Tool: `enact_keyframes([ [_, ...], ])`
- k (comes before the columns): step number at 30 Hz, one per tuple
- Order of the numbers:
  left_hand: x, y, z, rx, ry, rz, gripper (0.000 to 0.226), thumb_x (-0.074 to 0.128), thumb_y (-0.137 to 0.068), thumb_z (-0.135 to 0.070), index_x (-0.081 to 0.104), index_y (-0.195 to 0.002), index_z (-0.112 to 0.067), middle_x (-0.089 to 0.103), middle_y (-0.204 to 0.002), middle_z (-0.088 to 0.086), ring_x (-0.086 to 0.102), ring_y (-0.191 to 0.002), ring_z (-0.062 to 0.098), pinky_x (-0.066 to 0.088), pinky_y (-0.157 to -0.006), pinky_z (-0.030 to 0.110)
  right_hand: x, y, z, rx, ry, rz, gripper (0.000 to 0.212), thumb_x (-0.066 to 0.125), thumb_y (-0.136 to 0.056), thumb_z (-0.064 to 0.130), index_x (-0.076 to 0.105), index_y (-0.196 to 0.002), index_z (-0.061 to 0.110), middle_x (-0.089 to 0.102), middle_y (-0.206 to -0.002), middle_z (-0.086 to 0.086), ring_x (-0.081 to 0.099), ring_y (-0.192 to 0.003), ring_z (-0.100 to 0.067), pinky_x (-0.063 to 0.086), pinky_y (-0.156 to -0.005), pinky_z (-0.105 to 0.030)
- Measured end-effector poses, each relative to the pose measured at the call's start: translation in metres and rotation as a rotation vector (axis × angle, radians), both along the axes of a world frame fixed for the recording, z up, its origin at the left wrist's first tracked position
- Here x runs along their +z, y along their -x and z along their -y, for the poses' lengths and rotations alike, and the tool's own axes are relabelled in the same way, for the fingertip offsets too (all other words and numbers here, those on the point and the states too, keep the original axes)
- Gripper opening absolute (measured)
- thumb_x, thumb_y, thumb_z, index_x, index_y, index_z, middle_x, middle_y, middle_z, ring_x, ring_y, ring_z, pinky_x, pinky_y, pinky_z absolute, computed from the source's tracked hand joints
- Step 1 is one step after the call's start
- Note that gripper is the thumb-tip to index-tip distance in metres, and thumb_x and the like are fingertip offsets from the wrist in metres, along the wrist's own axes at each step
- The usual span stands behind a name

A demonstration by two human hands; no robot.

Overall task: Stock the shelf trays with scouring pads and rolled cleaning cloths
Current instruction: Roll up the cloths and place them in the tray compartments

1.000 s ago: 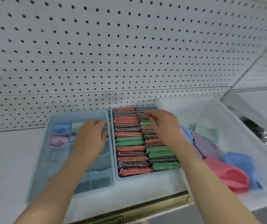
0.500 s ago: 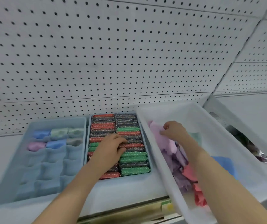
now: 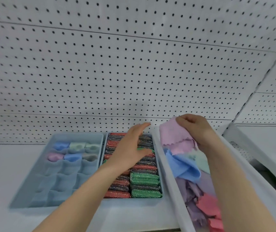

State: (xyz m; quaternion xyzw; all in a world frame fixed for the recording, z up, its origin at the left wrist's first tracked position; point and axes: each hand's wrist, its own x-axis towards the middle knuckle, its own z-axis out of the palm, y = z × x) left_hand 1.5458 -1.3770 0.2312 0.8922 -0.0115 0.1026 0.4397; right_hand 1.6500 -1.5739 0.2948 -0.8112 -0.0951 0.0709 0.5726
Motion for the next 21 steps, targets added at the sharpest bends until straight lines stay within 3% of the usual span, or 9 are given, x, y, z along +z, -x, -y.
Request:
enact_keyframes([
  [2,0.011,-0.001,0.003,-0.012,-0.063,0.157,0.076,0.075,-0.081,-0.020,0.036,-0.142,-0.045,0.026,-0.152,-0.019,0.029,-0.138,-0.002,0.026,-0.110,0.016,0.011,0.014,-0.015,0.117,-0.129,-0.097,0.015,0.062,-0.094,0.013,0.067,-0.081,0.007,0.064,-0.059,-0.002,0.058,-0.054,-0.015,0.045,-0.048,-0.018],
  [4,0.022,0.000,0.002,0.046,-0.044,0.351,0.057,0.072,-0.079,-0.005,0.058,-0.123,-0.038,0.042,-0.141,-0.021,0.038,-0.133,-0.002,0.030,-0.106,0.012,0.018,0.025,-0.028,0.208,-0.129,-0.150,0.013,0.060,-0.095,0.010,0.064,-0.086,0.002,0.061,-0.051,-0.001,0.054,-0.040,-0.007,0.038,-0.035,-0.013],
  [6,0.033,0.004,-0.001,0.110,0.115,0.414,0.036,0.070,-0.080,-0.002,0.071,-0.098,-0.033,0.064,-0.113,-0.021,0.057,-0.110,-0.001,0.045,-0.099,0.023,0.018,0.028,-0.038,0.273,-0.097,-0.144,0.014,0.061,-0.094,0.013,0.067,-0.095,0.000,0.068,-0.065,-0.006,0.061,-0.056,-0.015,0.045,-0.045,-0.017],
  [9,0.052,0.012,-0.011,0.193,0.326,0.297,0.010,0.072,-0.085,-0.025,0.075,-0.084,-0.035,0.072,-0.080,-0.014,0.064,-0.074,0.007,0.056,-0.076,0.035,0.017,0.028,-0.052,0.249,-0.030,-0.108,0.028,0.055,-0.098,0.036,0.071,-0.103,0.014,0.070,-0.096,-0.013,0.060,-0.080,-0.023,0.044,-0.067,-0.030],
  [12,0.065,0.018,-0.030,0.268,0.381,0.319,0.004,0.072,-0.084,-0.029,0.075,-0.082,-0.029,0.071,-0.074,-0.011,0.059,-0.068,0.019,0.048,-0.066,0.032,0.021,0.031,-0.063,0.308,-0.127,-0.156,0.055,0.038,-0.093,0.064,0.073,-0.102,0.022,0.069,-0.091,0.002,0.059,-0.075,-0.013,0.044,-0.067,-0.027],
  [14,0.073,0.022,-0.044,0.294,0.386,0.308,0.005,0.071,-0.085,-0.029,0.075,-0.081,-0.029,0.071,-0.073,-0.012,0.060,-0.067,0.021,0.048,-0.063,0.032,0.024,0.036,-0.070,0.448,-0.112,-0.071,0.058,0.043,-0.086,0.070,0.072,-0.105,0.024,0.072,-0.095,0.005,0.064,-0.087,-0.008,0.048,-0.081,-0.026],
  [15,0.076,0.023,-0.051,0.308,0.380,0.306,0.007,0.071,-0.085,-0.030,0.074,-0.080,-0.030,0.069,-0.069,-0.015,0.057,-0.062,0.014,0.045,-0.060,0.028,0.024,0.040,-0.074,0.511,-0.060,-0.014,0.051,0.053,-0.085,0.067,0.072,-0.105,0.024,0.072,-0.097,0.000,0.065,-0.090,-0.008,0.048,-0.085,-0.027],
  [18,0.084,0.029,-0.068,0.342,0.352,0.312,0.008,0.070,-0.086,-0.028,0.073,-0.079,-0.030,0.061,-0.061,-0.020,0.044,-0.053,0.001,0.034,-0.053,0.015,0.024,0.047,-0.090,0.518,0.020,0.119,0.028,0.075,-0.079,0.040,0.071,-0.092,0.015,0.069,-0.089,-0.018,0.061,-0.074,-0.016,0.048,-0.071,-0.034],
  [21,0.088,0.036,-0.085,0.351,0.334,0.314,0.011,0.067,-0.089,-0.026,0.072,-0.080,-0.029,0.063,-0.063,-0.017,0.048,-0.055,0.002,0.036,-0.054,0.016,0.027,0.048,-0.102,0.425,-0.180,0.098,0.014,0.076,-0.083,0.018,0.072,-0.085,0.004,0.074,-0.081,-0.013,0.067,-0.070,-0.020,0.054,-0.070,-0.031],
])
